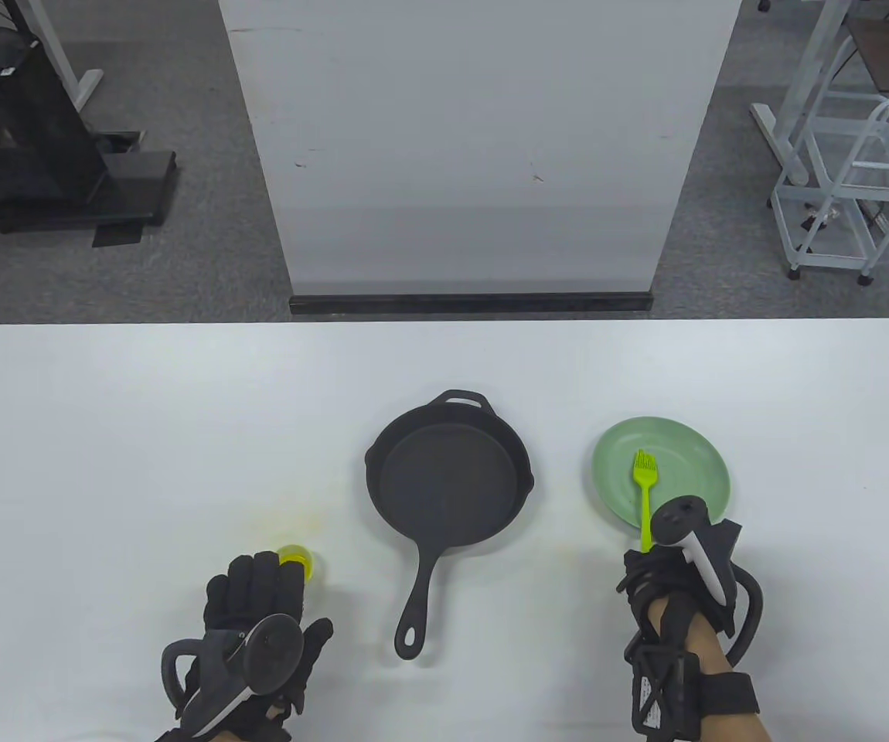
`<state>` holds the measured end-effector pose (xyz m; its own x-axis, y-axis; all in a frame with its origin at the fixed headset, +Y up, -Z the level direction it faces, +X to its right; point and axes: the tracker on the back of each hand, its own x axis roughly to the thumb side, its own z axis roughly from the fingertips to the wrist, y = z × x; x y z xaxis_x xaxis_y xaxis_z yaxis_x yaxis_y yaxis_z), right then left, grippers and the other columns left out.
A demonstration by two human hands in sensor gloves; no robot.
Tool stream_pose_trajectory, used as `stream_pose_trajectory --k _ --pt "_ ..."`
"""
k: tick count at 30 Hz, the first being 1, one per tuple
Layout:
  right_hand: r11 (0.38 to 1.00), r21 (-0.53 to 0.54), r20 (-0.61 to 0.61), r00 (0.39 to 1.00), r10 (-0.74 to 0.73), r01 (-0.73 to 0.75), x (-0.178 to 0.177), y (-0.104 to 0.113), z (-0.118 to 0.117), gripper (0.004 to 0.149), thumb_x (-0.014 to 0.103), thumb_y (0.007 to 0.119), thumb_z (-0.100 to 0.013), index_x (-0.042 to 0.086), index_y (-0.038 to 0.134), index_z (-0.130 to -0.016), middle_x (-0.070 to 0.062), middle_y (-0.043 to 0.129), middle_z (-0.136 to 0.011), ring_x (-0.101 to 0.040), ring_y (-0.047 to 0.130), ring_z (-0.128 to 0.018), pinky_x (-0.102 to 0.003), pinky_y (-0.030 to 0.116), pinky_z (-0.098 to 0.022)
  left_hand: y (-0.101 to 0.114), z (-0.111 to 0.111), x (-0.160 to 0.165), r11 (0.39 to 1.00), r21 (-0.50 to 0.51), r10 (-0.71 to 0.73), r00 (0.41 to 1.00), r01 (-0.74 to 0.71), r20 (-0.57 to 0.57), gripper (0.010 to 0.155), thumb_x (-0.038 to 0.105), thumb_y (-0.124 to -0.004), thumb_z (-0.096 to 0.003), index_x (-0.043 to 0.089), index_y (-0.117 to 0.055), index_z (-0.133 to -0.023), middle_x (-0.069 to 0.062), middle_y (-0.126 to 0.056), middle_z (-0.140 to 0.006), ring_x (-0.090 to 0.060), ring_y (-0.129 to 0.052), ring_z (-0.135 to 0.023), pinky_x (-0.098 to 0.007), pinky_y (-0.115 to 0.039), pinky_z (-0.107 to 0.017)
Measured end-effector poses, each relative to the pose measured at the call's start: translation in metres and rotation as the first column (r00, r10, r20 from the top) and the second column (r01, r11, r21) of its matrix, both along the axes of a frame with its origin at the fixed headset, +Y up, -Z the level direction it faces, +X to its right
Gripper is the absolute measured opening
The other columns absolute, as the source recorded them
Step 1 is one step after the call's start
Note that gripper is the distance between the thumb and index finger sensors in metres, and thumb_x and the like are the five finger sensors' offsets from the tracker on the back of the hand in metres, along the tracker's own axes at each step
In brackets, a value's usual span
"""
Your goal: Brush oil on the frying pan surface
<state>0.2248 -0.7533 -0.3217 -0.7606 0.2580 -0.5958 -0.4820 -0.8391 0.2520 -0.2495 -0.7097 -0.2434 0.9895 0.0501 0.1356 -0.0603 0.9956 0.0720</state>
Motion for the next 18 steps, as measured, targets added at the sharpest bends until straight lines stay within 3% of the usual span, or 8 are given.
stream_pose_trajectory --k 5,9,12,14,16,18 --pt "0.99 0.018 0.016 0.99 -0.143 0.143 0.007 0.001 0.002 0.043 0.051 0.07 -0.043 0.018 0.08 -0.068 -0.007 0.089 -0.052 -0.033 0.088 -0.045 -0.042 0.08 -0.028 0.0 -0.003 -0.002 0.999 -0.02 0.03 1.0 -0.031 -0.008 0.076 0.061 -0.063 -0.045 0.021 -0.043 -0.107 -0.011 -0.036 -0.115 -0.042 -0.035 -0.107 -0.059 -0.027 -0.076" --pt "0.932 0.087 0.038 0.933 -0.357 0.353 0.012 0.003 0.01 0.04 0.052 0.071 -0.042 0.019 0.083 -0.061 -0.003 0.093 -0.041 -0.029 0.093 -0.036 -0.039 0.083 -0.021 0.001 -0.01 -0.01 0.992 -0.05 0.113 0.993 -0.114 -0.025 0.076 0.061 -0.063 -0.0452 0.021 -0.043 -0.107 -0.01 -0.037 -0.115 -0.042 -0.036 -0.107 -0.059 -0.028 -0.076" --pt "0.776 0.179 0.057 0.781 -0.621 0.604 0.009 0.003 0.021 0.04 0.05 0.07 -0.043 0.017 0.081 -0.063 -0.004 0.092 -0.043 -0.028 0.093 -0.038 -0.039 0.084 -0.022 0.005 -0.016 -0.013 0.984 -0.056 0.169 0.986 -0.169 -0.004 0.075 0.061 -0.063 -0.0456 0.022 -0.044 -0.107 -0.01 -0.037 -0.116 -0.043 -0.032 -0.107 -0.062 -0.03 -0.076" --pt "0.692 0.21 0.028 0.703 -0.71 0.691 0.005 0.007 0.027 0.039 0.05 0.069 -0.044 0.018 0.08 -0.064 -0.003 0.091 -0.045 -0.028 0.093 -0.039 -0.039 0.084 -0.024 0.009 -0.018 -0.012 0.971 -0.06 0.232 0.973 -0.231 0.014 0.075 0.061 -0.063 -0.0457 0.022 -0.044 -0.107 -0.01 -0.037 -0.116 -0.044 -0.032 -0.107 -0.063 -0.031 -0.076" --pt "0.657 0.217 -0.019 0.676 -0.736 0.722 -0.001 0.012 0.032 0.04 0.051 0.067 -0.046 0.019 0.076 -0.068 -0.002 0.089 -0.049 -0.027 0.092 -0.044 -0.038 0.084 -0.028 0.013 -0.022 -0.011 0.938 -0.107 0.333 0.943 -0.329 0.026 0.075 0.061 -0.063 -0.0459 0.022 -0.044 -0.107 -0.01 -0.039 -0.115 -0.044 -0.034 -0.107 -0.062 -0.036 -0.076" --pt "0.625 0.238 -0.083 0.657 -0.749 0.743 -0.016 0.023 0.04 0.04 0.051 0.064 -0.047 0.02 0.074 -0.069 -0.001 0.088 -0.051 -0.026 0.091 -0.046 -0.037 0.084 -0.029 0.018 -0.027 -0.006 0.854 -0.185 0.5 0.865 -0.486 0.033 0.074 0.06 -0.063 -0.0461 0.021 -0.046 -0.107 -0.011 -0.041 -0.115 -0.045 -0.037 -0.106 -0.062 -0.038 -0.076"
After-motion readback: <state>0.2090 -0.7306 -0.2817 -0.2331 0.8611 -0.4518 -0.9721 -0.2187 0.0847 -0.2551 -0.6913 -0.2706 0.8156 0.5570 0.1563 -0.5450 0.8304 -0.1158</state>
